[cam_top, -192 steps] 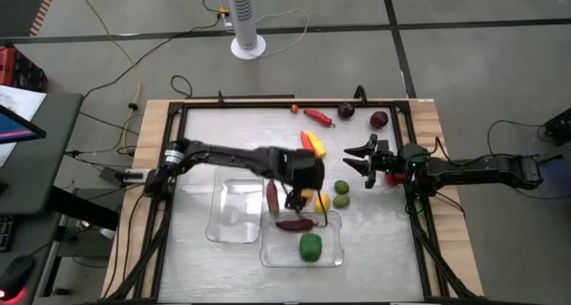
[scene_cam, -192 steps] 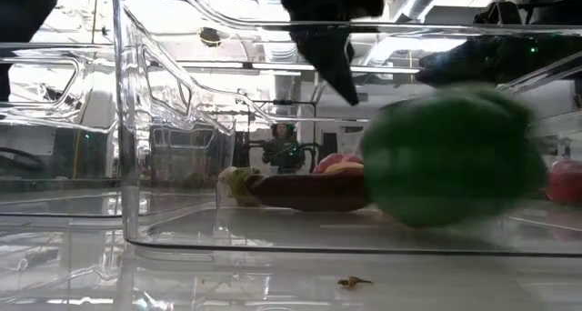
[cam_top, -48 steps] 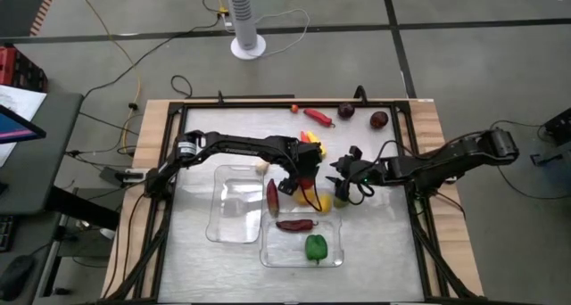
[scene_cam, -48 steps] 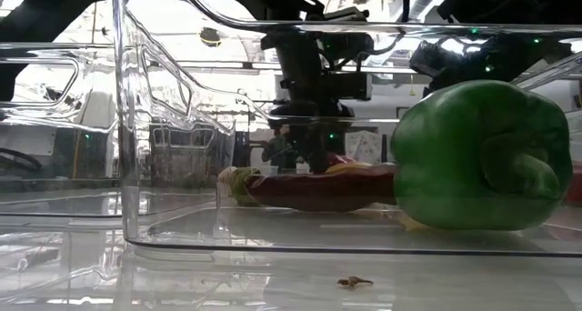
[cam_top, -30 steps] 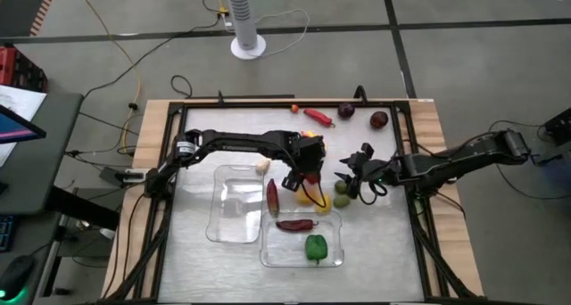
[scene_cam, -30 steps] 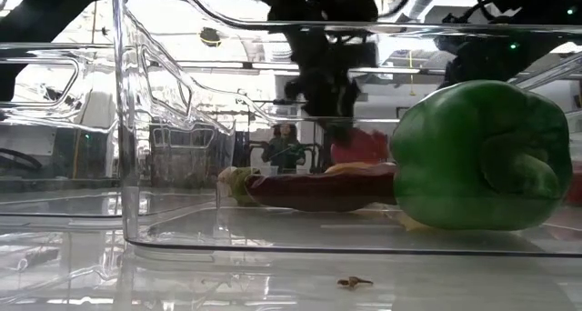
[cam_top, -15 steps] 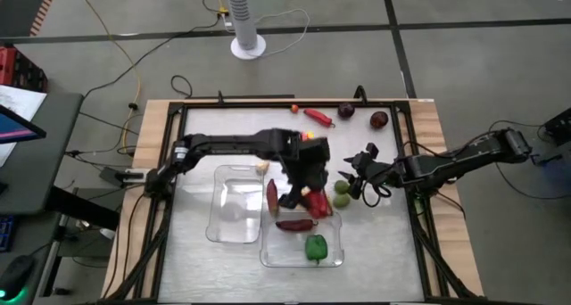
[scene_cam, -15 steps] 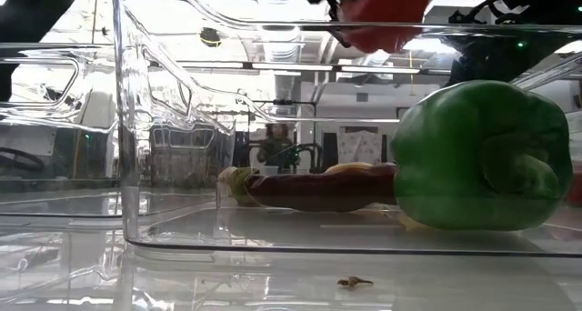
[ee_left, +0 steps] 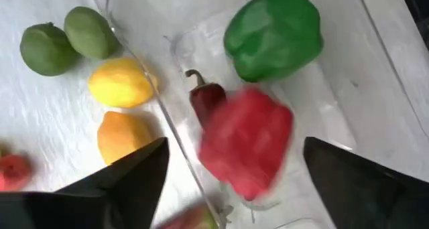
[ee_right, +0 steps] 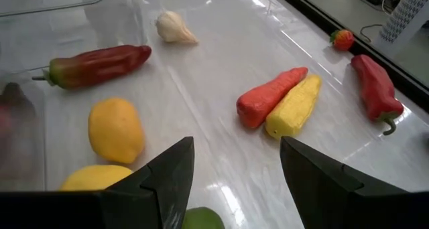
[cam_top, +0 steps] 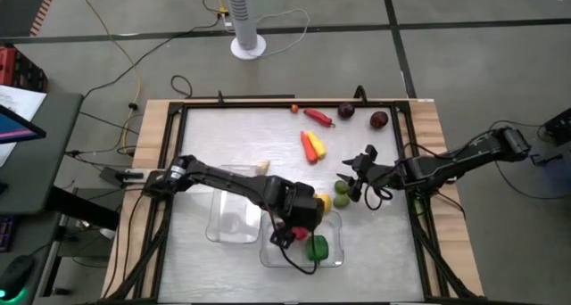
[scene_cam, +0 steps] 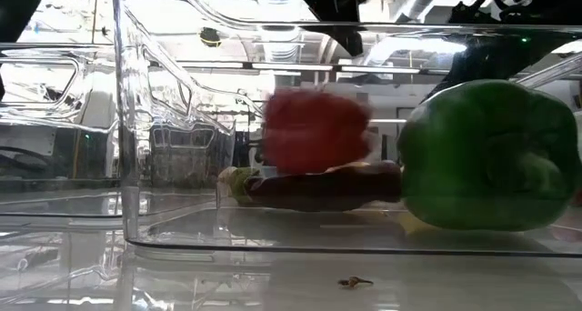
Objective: Sort produce into baskets
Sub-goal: Put the left yellow lemon into the left transparent bin
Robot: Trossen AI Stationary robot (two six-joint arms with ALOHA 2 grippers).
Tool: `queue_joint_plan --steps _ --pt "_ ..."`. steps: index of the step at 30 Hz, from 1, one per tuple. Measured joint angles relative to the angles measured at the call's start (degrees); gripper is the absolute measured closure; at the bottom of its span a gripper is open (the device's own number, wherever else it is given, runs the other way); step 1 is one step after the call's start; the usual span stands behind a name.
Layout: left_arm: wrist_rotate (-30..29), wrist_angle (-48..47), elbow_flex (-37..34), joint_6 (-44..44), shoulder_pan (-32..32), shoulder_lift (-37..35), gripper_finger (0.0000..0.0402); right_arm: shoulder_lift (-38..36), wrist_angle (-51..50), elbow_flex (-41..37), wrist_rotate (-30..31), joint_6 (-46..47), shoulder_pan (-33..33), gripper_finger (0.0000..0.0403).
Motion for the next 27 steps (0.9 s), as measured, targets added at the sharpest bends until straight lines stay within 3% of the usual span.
queue_joint_plan --steps 5,11,14,19,27 --pt "-5.5 -0.3 0.0 0.3 0.6 0.0 0.0011 0.0 0.3 0.0 0.0 -0.1 -0.3 0.0155" --pt "-6.5 0.4 -3.2 2.0 6.6 0.0 0.0015 0.0 0.5 0.0 0.0 -0.2 -0.3 0.0155" --pt "-4.6 1.1 -6.2 3.7 10.5 0.1 0.0028 0.0 0.4 0.0 0.0 -0.2 -0.1 0.0155" --pt "3.4 8.9 -13.0 3.6 15.7 0.1 0.0048 0.0 0.1 0.0 0.0 -0.2 -0.1 0.0155" --pt "4.0 20.5 -20.4 5.4 15.4 0.1 0.0056 0.0 -0.1 0.0 0.5 -0.6 -0.2 0.0155"
